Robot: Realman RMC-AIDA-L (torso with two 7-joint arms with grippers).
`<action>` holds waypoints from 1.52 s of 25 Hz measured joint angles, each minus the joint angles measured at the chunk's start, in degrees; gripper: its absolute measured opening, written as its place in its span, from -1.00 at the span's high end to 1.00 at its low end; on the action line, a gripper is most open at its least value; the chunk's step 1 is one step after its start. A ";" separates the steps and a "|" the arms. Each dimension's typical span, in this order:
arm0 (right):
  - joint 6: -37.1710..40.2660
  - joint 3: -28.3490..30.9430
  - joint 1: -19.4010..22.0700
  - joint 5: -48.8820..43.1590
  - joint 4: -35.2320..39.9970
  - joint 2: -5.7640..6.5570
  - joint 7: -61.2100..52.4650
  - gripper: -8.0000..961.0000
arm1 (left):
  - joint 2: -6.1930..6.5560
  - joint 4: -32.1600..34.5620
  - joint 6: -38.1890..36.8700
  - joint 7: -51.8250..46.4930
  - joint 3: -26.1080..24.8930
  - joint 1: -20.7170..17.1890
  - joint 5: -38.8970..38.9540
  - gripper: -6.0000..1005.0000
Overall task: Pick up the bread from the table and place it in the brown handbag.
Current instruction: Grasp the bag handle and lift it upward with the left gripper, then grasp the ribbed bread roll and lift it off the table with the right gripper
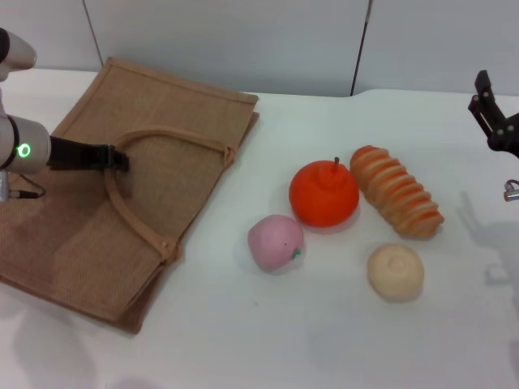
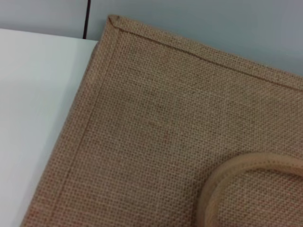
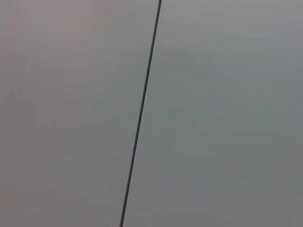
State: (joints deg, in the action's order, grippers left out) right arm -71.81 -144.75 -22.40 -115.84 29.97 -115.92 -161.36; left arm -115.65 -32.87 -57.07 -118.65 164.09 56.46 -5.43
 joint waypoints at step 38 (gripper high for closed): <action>9.49 -4.03 -0.53 -2.25 8.87 2.57 -0.01 -0.86 | -0.22 -3.48 -23.13 23.25 0.00 -9.00 37.17 0.74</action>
State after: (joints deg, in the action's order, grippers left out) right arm -62.32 -148.78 -22.93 -118.09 38.84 -113.35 -161.37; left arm -115.87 -36.35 -80.20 -95.40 164.09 47.47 31.74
